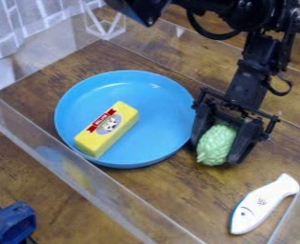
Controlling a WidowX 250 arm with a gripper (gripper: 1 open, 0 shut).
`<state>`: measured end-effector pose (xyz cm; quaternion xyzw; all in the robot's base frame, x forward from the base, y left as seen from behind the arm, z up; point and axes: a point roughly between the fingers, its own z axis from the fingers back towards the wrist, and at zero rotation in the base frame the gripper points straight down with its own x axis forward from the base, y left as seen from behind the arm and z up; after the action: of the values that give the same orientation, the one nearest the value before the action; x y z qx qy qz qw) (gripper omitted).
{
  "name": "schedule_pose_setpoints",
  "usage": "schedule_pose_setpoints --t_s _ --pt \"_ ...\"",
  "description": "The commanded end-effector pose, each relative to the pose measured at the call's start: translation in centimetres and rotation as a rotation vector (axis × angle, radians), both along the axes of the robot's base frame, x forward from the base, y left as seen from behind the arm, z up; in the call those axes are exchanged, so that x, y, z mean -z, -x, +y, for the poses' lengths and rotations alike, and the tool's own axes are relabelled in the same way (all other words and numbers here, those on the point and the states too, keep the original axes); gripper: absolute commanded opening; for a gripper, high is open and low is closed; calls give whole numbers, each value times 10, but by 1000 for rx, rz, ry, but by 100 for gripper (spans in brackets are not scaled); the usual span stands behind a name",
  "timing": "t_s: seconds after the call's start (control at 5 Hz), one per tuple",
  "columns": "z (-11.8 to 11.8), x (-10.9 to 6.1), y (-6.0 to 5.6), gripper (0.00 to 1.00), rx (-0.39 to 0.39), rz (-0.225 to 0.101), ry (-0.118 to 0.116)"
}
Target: Put the green object in the blue tray
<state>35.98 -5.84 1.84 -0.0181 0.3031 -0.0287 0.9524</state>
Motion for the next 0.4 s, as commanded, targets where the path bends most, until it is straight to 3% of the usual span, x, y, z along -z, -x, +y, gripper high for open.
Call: schedule_pose_setpoints --t_s 0.0,0.2 --pt "14 8 4 0 -46 -5 -22" --pt "5 -2 10 0 -38 -3 -25"
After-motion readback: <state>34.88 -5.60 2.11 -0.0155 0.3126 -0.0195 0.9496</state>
